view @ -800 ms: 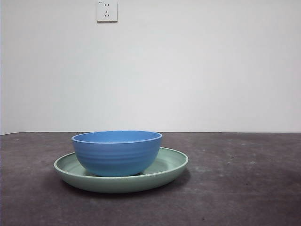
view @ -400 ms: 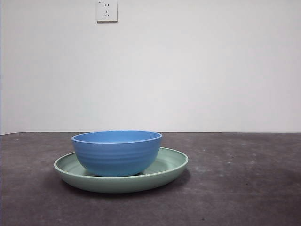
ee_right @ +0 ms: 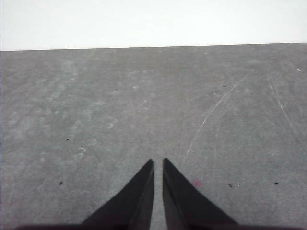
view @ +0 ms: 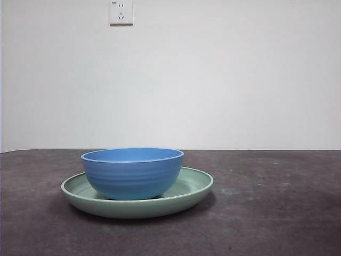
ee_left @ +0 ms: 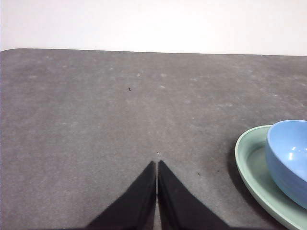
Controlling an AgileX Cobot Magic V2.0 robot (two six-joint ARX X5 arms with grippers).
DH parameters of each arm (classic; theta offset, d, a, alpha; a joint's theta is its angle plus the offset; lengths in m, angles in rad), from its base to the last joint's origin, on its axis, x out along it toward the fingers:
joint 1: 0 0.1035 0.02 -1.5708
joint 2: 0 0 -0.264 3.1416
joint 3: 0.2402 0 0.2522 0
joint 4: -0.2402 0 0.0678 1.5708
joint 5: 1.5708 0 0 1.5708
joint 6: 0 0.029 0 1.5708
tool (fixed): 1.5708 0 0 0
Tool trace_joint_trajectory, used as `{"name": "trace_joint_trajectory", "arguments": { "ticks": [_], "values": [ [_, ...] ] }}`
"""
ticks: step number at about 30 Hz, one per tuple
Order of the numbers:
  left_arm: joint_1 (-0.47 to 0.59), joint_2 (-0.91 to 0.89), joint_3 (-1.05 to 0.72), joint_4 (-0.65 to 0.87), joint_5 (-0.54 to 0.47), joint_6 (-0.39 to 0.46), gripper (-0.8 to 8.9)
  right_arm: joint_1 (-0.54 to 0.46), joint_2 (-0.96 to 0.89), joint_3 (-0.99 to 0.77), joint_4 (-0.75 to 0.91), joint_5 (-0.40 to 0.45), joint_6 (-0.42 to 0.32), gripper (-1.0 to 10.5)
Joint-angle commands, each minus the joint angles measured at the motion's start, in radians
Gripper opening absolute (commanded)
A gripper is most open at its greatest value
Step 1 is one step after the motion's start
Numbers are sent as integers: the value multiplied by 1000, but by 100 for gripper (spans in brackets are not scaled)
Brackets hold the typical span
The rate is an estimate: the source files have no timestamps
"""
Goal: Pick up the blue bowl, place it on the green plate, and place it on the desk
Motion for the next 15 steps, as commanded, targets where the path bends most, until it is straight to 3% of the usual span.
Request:
{"name": "trace_joint_trajectory", "arguments": {
  "ticks": [1,15],
  "values": [
    [0,-1,-21,-8,-5,0,7,3,-3,-5,12,2,-8,25],
    [0,-1,-21,-8,-5,0,6,3,-3,-5,12,2,-8,25]
  ]
}}
